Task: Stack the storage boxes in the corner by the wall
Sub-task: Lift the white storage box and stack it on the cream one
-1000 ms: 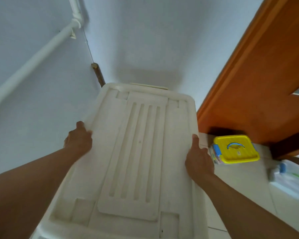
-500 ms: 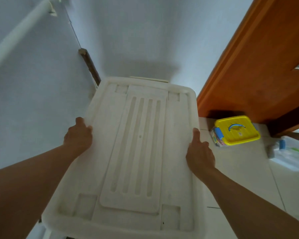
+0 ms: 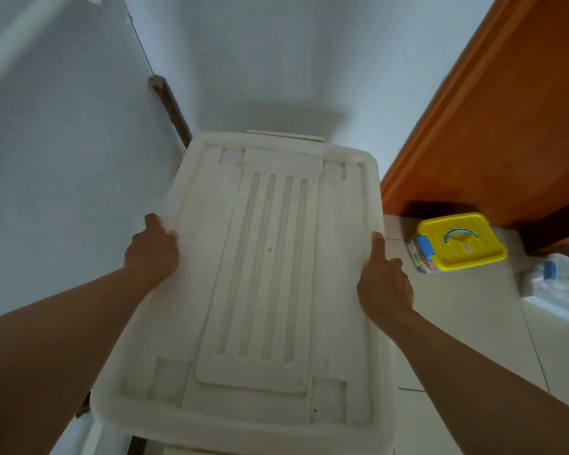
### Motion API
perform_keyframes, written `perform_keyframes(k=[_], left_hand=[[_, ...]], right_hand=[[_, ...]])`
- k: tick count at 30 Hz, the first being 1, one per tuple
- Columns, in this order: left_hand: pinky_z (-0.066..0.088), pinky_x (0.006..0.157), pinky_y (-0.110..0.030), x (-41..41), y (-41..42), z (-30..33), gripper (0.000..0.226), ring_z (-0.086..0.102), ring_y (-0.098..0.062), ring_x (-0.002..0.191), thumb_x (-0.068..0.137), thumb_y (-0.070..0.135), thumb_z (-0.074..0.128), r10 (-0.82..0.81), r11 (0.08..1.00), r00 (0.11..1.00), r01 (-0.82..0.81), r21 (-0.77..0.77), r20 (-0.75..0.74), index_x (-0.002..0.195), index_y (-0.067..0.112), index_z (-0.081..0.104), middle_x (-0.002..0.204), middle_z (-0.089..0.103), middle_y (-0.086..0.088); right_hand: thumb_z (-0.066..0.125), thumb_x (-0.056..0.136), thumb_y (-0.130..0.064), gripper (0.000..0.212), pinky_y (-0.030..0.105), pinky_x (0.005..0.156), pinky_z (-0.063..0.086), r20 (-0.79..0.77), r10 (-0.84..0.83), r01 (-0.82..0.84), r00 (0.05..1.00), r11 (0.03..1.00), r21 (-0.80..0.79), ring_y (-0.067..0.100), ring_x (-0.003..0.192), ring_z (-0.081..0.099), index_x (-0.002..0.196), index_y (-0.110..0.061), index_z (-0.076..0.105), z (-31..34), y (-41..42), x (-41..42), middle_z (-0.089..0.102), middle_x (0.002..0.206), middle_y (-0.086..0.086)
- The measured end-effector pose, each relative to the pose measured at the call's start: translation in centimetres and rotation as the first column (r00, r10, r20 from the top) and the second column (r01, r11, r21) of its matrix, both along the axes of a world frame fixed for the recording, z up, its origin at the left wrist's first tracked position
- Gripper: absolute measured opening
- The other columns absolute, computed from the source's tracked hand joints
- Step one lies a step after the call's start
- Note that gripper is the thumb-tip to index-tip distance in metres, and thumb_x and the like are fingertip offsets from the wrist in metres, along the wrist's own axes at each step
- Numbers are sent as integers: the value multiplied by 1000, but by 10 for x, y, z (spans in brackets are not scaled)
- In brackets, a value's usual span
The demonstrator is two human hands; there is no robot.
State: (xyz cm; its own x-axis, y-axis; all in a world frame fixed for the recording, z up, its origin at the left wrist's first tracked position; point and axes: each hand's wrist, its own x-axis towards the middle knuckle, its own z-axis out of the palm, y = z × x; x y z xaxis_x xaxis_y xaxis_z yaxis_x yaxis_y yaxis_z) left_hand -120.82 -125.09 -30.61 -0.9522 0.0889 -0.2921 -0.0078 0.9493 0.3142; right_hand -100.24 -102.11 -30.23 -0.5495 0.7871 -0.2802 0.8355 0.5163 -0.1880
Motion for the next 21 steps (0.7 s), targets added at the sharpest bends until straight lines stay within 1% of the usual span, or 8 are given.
perform_keyframes(k=[5,9,13,16,21], left_hand=[[41,94,-48,-6,2,-6,41,53,-47,113,99,24,41,23,1000,1000,-23,-9,-11,133,3,33,122,54,-33],[41,93,-49,-11,5,-6,41,53,-47,113,98,24,41,17,1000,1000,-17,-15,-6,133,4,31,122,53,-33],[42,92,-48,-14,5,-7,41,53,-47,112,98,24,41,16,1000,1000,-16,-14,5,132,4,31,121,53,-32],[41,93,-47,-16,9,-5,41,53,-46,113,98,24,42,12,1000,1000,-12,-4,4,133,4,32,123,53,-31],[41,94,-47,-16,13,-4,44,52,-46,115,99,23,40,-9,1000,1000,9,2,-8,137,3,29,124,53,-31]], right_hand=[[35,99,-15,60,40,85,47,2,13,-13,1000,1000,7,38,102,59,151,-24,5,-5,0,-7,48,120,23],[37,98,-14,63,37,84,47,20,36,-36,999,999,5,37,102,59,151,-21,3,-1,1,-9,49,120,23],[40,96,-11,65,38,82,47,33,30,-30,999,1000,0,36,100,59,150,-20,5,0,0,-14,49,119,23],[40,95,-10,65,40,86,47,43,18,-18,999,1000,-4,37,104,58,150,-20,6,-2,3,-17,47,123,24],[41,95,-11,67,40,85,48,57,-1,-1,998,999,35,38,105,59,150,-20,5,-9,6,-21,47,125,25]])
